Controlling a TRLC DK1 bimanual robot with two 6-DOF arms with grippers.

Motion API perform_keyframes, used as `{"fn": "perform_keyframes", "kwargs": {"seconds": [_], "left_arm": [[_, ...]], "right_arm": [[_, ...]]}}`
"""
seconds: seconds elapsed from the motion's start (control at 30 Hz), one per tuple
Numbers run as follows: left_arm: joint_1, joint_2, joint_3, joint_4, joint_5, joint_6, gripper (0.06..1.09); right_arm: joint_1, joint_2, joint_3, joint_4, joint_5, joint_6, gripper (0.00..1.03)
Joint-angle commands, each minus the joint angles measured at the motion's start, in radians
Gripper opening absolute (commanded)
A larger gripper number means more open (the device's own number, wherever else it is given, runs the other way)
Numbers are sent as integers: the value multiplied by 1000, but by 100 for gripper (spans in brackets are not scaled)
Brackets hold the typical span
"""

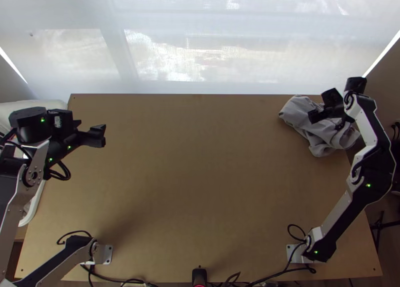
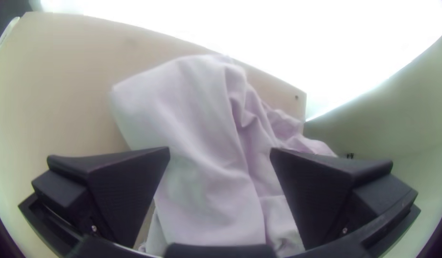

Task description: Fold the t-shirt

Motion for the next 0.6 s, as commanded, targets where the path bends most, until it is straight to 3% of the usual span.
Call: {"fn": "perform_keyframes", "kwargs": {"seconds": [0.0, 0.23, 0.37, 0.47, 0.57], "left_arm": [[55, -109, -61, 36, -7, 2, 104], [68, -313, -212, 176, -48, 12, 104], [82, -427, -311, 215, -57, 2, 104], [96, -499, -383, 217, -57, -9, 104], [113, -582, -461, 222, -57, -21, 104]], "right_arm": [[34, -153, 53, 4, -12, 30, 98], [149, -474, -103, -6, -14, 182, 98], [263, -725, -361, 33, -12, 225, 98], [362, -935, -592, 174, -12, 291, 98], [394, -1087, -737, 200, -14, 352, 98]]}}
